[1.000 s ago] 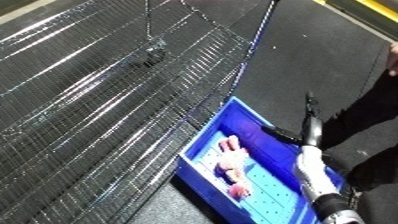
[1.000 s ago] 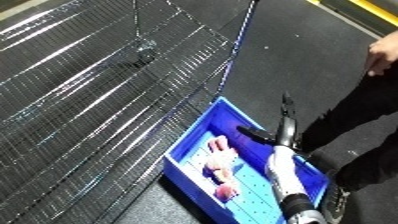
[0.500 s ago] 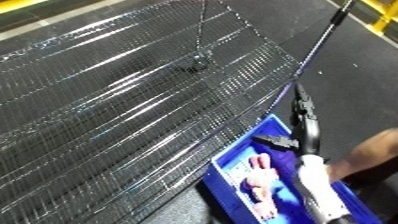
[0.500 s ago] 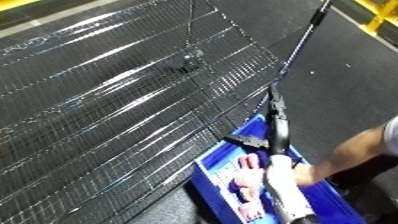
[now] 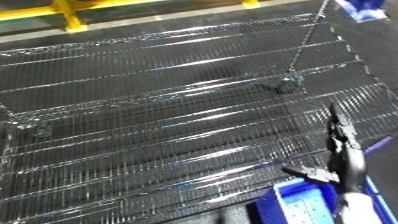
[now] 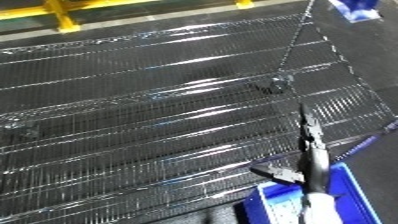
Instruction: Pick up the object and place it into the box
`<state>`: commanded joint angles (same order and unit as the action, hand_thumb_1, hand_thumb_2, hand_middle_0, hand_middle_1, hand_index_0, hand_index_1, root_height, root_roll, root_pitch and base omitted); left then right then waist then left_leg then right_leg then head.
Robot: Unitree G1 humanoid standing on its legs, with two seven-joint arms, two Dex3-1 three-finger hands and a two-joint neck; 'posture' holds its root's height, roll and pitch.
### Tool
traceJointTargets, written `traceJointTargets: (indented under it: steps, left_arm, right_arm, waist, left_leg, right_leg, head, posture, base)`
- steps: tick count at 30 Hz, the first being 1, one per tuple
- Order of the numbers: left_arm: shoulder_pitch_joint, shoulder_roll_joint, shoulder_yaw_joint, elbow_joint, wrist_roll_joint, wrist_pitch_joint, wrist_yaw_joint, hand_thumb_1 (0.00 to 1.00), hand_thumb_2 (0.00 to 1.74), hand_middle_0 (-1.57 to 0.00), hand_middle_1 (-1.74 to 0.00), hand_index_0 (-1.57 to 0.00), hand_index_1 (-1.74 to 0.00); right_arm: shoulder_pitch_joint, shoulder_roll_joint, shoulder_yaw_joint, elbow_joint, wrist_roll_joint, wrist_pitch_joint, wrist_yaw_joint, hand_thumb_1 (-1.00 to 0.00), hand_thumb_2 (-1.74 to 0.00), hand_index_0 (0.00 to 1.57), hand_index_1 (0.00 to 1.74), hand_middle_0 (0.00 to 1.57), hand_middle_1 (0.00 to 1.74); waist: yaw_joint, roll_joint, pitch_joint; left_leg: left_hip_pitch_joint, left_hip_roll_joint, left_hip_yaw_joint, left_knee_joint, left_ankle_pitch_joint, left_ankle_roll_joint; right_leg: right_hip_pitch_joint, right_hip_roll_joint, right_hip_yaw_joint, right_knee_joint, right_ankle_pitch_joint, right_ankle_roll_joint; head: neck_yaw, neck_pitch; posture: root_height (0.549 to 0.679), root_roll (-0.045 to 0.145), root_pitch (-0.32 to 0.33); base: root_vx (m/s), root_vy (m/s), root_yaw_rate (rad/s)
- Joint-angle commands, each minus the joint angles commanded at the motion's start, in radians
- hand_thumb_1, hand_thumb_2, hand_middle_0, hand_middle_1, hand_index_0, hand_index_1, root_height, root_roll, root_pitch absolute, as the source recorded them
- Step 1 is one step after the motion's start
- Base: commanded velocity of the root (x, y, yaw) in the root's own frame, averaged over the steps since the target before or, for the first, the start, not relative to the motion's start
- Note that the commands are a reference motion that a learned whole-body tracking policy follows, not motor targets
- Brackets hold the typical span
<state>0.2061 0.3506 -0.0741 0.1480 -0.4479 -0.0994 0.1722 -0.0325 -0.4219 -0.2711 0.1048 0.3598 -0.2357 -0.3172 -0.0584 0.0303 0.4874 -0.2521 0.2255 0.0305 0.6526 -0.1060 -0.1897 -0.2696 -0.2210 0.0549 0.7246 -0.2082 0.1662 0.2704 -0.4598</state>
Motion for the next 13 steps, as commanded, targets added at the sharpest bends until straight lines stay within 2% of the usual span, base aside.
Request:
traceJointTargets:
  steps: [6, 13]
  left_arm:
    - [-0.009, 0.001, 0.002, 0.007, 0.008, 0.0, 0.001, 1.0, 1.74, -1.57, -1.74, -1.57, -1.74]
    - [-0.019, 0.003, 0.007, 0.01, 0.015, 0.0, 0.003, 1.0, 1.74, -1.57, -1.74, -1.57, -1.74]
  right_arm:
    - [-0.023, -0.015, 0.038, -0.022, -0.054, 0.014, 0.005, 0.0, 0.0, 0.0, 0.0, 0.0, 0.0]
    - [-0.042, -0.039, 0.071, -0.037, -0.119, 0.03, 0.01, 0.0, 0.0, 0.0, 0.0, 0.0, 0.0]
  waist:
    - [0.022, -0.005, 0.002]
    - [0.038, -0.01, 0.003]
  left_leg:
    - [-0.003, -0.004, -0.011, 0.005, -0.002, 0.0045]
    - [-0.007, -0.006, -0.017, 0.012, -0.004, 0.0068]
  right_leg:
    - [-0.001, -0.0026, -0.006, 0.011, -0.003, 0.0011]
    - [-0.005, -0.0066, -0.009, 0.024, -0.006, 0.002]
  head:
    - [-0.091, 0.021]
    - [-0.126, -0.001]
  posture:
    - [0.626, 0.05, -0.229]
    - [0.624, 0.05, -0.233]
  base:
    - [0.003, 0.007, 0.049]
    - [0.005, 0.01, 0.024]
